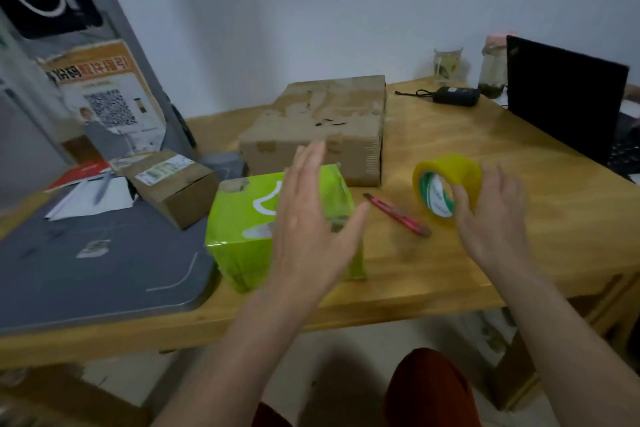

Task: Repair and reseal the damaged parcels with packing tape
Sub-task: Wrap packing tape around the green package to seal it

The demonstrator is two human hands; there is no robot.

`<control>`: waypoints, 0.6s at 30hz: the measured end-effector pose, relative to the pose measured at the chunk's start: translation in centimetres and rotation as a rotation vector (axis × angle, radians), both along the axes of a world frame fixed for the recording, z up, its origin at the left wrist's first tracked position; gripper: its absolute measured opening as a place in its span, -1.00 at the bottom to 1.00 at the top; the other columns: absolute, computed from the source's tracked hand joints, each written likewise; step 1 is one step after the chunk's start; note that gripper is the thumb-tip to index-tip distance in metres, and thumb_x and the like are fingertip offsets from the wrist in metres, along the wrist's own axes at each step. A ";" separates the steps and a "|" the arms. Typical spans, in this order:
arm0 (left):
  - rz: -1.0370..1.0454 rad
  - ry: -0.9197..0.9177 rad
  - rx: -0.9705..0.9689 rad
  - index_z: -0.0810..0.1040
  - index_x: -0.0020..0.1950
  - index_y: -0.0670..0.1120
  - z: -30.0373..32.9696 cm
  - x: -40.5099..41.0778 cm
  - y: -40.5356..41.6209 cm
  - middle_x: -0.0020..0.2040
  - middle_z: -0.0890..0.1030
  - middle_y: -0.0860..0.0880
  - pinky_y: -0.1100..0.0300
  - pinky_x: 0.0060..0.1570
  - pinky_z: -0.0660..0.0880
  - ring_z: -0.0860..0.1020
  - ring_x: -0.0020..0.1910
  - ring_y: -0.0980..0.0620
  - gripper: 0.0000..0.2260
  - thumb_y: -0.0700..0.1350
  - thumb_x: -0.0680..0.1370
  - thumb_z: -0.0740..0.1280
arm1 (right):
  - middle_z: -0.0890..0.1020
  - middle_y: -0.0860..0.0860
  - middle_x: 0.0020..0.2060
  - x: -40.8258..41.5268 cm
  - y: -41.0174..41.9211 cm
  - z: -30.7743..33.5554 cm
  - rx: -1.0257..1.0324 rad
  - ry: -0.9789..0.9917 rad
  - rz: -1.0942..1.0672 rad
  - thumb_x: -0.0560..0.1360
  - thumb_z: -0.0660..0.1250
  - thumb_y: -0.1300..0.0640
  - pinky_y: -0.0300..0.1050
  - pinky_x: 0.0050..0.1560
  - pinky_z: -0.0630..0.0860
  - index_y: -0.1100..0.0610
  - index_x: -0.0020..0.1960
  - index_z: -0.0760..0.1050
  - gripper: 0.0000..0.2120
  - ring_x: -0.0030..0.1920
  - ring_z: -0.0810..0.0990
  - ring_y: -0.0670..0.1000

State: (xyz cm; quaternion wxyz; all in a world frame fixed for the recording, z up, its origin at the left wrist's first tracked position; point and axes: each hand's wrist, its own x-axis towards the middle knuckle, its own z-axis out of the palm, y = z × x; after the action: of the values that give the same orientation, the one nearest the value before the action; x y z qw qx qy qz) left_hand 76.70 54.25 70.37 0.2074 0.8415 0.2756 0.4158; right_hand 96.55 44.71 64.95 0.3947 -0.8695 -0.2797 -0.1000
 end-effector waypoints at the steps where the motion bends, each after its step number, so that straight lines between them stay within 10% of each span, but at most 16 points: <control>1: 0.081 -0.040 -0.021 0.17 0.56 -0.02 -0.1 -1.9 1.4 0.54 0.22 0.06 0.12 0.49 0.15 0.15 0.53 0.11 -0.29 -0.01 0.51 0.44 | 0.22 0.19 0.47 -1.0 0.4 0.5 0.029 -0.065 0.002 0.61 0.17 0.07 0.05 0.46 0.10 0.19 0.49 0.17 -0.50 0.49 0.13 0.17; 5: 0.326 -0.336 -0.426 0.27 0.52 -0.06 -1.1 -7.7 7.2 0.46 0.35 0.00 0.02 0.44 0.27 0.33 0.43 0.03 -0.41 -0.01 0.54 0.40 | 0.38 0.07 0.39 -6.0 3.3 2.4 0.207 -0.056 0.325 0.61 0.18 0.08 -0.32 0.34 0.18 0.17 0.39 0.34 -0.62 0.39 0.31 0.01; 9: 0.097 -0.414 -1.097 0.51 0.35 0.01 -3.9 -10.0 10.3 0.33 0.52 0.05 -0.04 0.25 0.43 0.49 0.29 0.03 -0.54 0.22 0.54 0.32 | 0.48 -0.14 0.28 -9.6 7.2 1.8 0.273 0.797 0.598 0.52 0.21 -0.25 -0.16 0.26 0.32 -0.02 0.33 0.41 -0.53 0.25 0.43 -0.13; 11: -0.058 -0.447 -1.249 0.58 0.22 0.02 -4.7 -10.6 9.9 0.16 0.65 0.02 0.04 0.05 0.53 0.61 0.13 0.03 -0.72 0.11 0.61 0.22 | 0.54 -0.11 0.26 -10.4 7.9 1.6 0.314 0.912 0.655 0.54 0.24 -0.19 -0.04 0.27 0.43 -0.02 0.36 0.43 -0.55 0.26 0.51 -0.07; 14: -0.254 -0.488 -1.195 0.46 0.36 0.03 -5.0 -12.4 10.5 0.22 0.63 0.00 0.18 -0.03 0.56 0.60 0.16 0.02 -0.66 -0.20 0.61 0.22 | 0.44 -0.18 0.36 -11.4 7.2 2.6 0.373 0.713 0.861 0.62 0.18 0.19 -0.16 0.28 0.41 -0.12 0.47 0.25 -0.53 0.33 0.43 -0.17; 18: -0.208 -0.485 -1.166 0.41 0.42 -0.02 -6.1 -13.3 11.8 0.25 0.62 -0.10 -0.02 0.17 0.50 0.56 0.25 -0.16 -0.37 -0.34 0.36 0.26 | 0.14 -0.17 0.52 -14.9 7.2 4.5 0.257 -0.056 1.041 0.57 0.17 0.29 -0.18 0.50 0.02 -0.06 0.52 0.11 -0.40 0.53 0.03 -0.16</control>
State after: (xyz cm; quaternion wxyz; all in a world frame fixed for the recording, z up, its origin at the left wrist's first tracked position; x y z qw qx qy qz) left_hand 63.43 66.07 64.26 0.7268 0.4949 0.3187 0.3539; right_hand 81.69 51.91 69.43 0.4878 -0.5576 -0.6697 0.0525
